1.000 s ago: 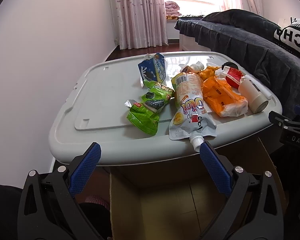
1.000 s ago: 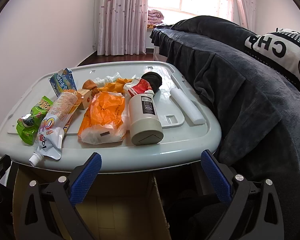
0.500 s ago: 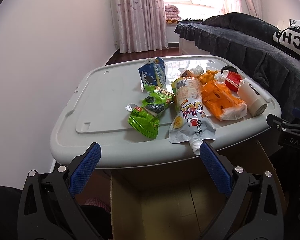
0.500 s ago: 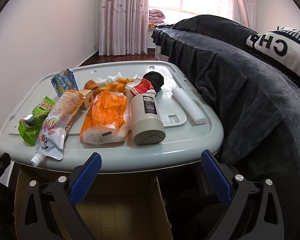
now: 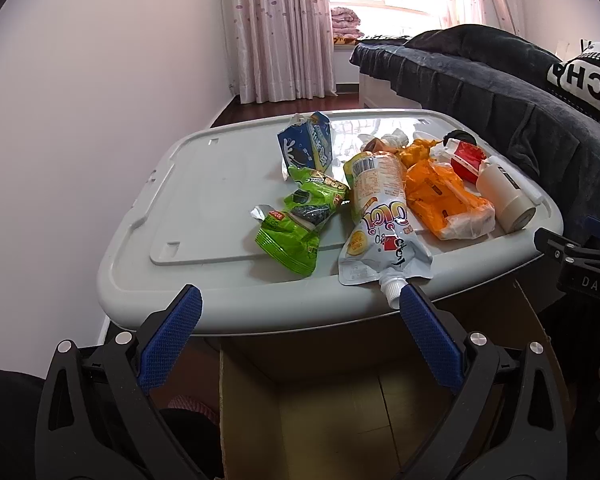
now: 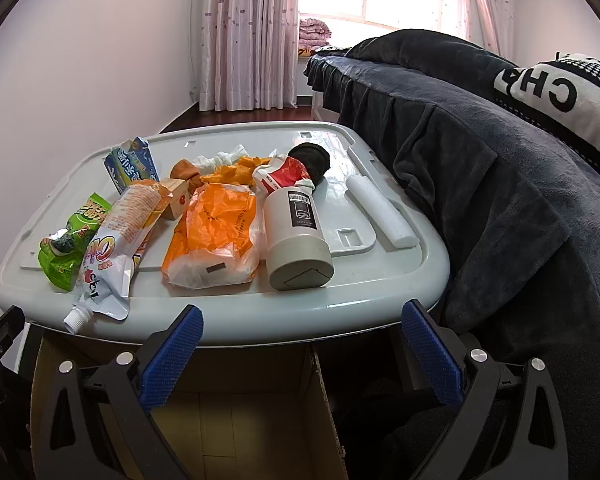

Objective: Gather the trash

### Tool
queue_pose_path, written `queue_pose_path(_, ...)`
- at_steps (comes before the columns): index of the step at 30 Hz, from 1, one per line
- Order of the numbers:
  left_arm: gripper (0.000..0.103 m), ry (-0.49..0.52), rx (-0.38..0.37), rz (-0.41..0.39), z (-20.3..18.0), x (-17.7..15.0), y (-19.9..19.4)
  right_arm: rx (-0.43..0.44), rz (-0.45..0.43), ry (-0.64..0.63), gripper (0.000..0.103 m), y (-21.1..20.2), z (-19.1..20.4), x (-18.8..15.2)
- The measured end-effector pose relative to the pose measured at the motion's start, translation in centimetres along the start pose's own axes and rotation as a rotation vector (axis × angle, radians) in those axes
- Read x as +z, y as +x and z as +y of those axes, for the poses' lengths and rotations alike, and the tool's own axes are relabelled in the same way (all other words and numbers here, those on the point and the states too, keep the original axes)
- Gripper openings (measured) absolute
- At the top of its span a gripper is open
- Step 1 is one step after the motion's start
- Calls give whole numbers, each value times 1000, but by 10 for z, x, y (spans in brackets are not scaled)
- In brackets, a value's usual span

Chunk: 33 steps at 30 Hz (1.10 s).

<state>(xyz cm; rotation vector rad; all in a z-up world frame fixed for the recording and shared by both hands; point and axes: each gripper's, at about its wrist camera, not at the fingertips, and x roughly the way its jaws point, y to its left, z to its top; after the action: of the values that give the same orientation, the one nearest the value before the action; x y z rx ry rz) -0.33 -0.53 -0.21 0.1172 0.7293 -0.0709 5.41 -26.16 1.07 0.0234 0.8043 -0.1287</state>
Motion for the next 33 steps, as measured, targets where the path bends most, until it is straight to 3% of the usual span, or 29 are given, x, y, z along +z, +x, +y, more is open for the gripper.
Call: queue_pose_path(33,97,-14,12,7,5,1,1,6,12,9,98,3,-1,-1)
